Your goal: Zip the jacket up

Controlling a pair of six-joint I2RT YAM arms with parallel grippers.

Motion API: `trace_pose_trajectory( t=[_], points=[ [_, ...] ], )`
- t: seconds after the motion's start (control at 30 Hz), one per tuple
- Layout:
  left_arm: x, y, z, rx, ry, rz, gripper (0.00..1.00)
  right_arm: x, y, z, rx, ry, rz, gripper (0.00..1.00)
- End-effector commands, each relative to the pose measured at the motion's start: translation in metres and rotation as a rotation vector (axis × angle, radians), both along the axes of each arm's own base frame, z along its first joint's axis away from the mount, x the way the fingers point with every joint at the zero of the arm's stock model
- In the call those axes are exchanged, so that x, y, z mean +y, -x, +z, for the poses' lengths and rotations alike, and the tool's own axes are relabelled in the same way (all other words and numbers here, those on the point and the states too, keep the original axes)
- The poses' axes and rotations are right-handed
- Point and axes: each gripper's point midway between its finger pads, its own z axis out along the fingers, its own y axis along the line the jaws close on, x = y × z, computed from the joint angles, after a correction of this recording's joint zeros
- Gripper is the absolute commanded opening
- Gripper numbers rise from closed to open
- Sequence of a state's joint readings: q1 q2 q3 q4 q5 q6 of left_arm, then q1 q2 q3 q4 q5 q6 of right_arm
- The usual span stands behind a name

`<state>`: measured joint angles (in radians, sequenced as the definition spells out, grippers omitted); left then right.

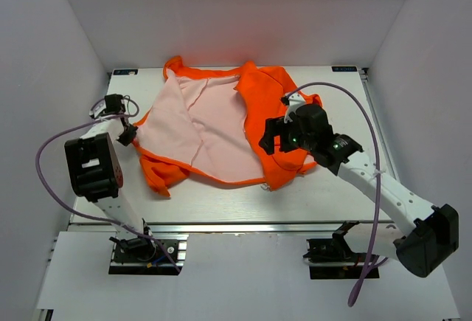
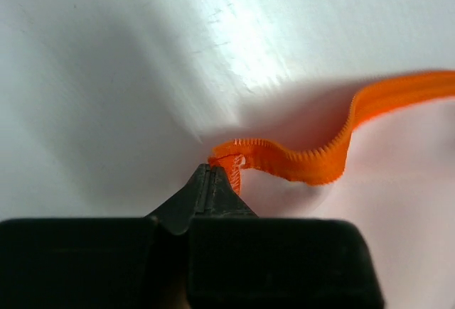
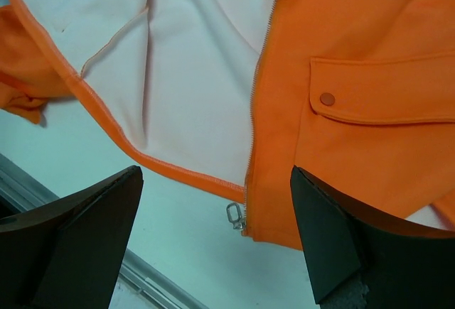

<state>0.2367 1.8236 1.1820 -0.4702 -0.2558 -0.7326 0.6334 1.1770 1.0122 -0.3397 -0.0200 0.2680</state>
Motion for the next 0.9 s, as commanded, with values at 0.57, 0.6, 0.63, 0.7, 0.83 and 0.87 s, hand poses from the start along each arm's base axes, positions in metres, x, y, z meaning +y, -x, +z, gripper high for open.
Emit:
trace_pose_trajectory(
  t=[0.57, 0.6, 0.63, 0.7, 0.83, 0.87],
  points=[
    [-0.289, 0.078, 0.177, -0.405, -0.182, -0.705, 0.00, -0.056, 0.037, -0.007, 0.026, -0.052, -0.226, 0.89],
    [-0.305, 0.090, 0.175, -0.406, -0.163, -0.755, 0.00, -0.058, 0.037, -0.007, 0.026, -0.048, -0.242, 0.89],
    [-0.320, 0.103, 0.173, -0.409, -0.141, -0.803, 0.00, -0.063, 0.036, -0.009, 0.031, -0.039, -0.273, 0.89],
    [-0.366, 0.143, 0.155, -0.403, -0.062, -0.970, 0.00, -0.064, 0.035, -0.011, 0.038, -0.031, -0.282, 0.89],
    [-0.408, 0.208, 0.125, -0.316, -0.007, -1.184, 0.00, -0.070, 0.036, -0.021, 0.070, 0.001, -0.305, 0.89],
    [-0.410, 0.228, 0.113, -0.255, -0.035, -1.245, 0.00, -0.072, 0.036, -0.024, 0.080, 0.011, -0.313, 0.89]
  ],
)
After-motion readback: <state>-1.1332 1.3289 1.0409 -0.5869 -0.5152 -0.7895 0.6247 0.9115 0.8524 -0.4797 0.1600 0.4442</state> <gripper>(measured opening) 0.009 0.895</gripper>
